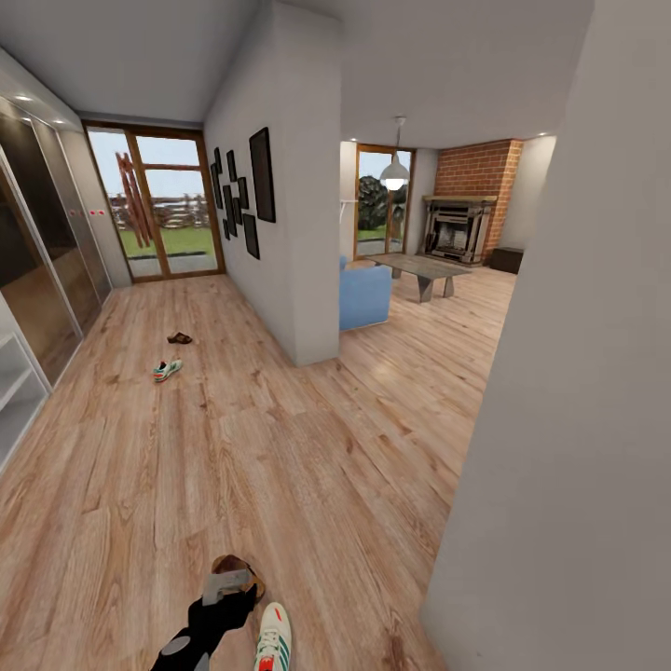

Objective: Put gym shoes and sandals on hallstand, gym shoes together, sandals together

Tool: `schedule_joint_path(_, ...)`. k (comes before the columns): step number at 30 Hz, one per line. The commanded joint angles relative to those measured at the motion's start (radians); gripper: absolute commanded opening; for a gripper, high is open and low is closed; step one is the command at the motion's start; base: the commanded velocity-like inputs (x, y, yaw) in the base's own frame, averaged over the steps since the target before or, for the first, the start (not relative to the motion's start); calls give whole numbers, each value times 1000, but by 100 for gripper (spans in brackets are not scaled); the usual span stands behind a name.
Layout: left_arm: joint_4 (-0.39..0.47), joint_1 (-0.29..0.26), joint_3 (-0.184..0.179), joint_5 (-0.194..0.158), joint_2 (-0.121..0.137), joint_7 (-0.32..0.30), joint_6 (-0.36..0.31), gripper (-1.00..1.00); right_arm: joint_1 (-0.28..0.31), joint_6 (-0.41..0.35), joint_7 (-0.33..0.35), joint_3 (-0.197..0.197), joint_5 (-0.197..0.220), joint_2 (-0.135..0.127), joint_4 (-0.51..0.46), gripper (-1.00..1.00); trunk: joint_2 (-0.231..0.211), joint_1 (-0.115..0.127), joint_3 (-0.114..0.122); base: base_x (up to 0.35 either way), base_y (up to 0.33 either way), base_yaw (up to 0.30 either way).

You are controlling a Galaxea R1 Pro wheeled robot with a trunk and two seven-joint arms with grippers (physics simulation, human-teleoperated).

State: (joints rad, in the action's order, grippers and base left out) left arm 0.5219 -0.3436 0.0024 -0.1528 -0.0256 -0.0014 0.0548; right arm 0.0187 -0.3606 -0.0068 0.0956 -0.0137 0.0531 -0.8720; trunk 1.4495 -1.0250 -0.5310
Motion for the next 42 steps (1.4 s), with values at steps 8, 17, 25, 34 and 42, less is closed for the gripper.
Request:
schedule_joint_path(8,-6,-11,-4,-7,1,0,5,100,1,-266,8,15,6,5,-343,100,1,0,-1,0,0,0)
schedule_joint_path(17,-6,-9,-4,-5,1,0,5,100,1,-285,8,68,10,5,-393,100,1,0,-1,0,0,0)
schedule_joint_path(25,-7,-8,-4,-5,1,0,6,100,1,-285,8,68,10,2,-402,100,1,0,-1,0,0,0)
schedule_joint_path(34,-7,-8,-5,-4,1,0,8,100,1,-285,8,68,9,3,-403,100,57,-31,-36,0,0,45)
schedule_joint_path(42,-7,-8,-10,-4,-2,0,8,100,1,-285,10,67,10,4,-462,100,85,-46,-51,0,0,19)
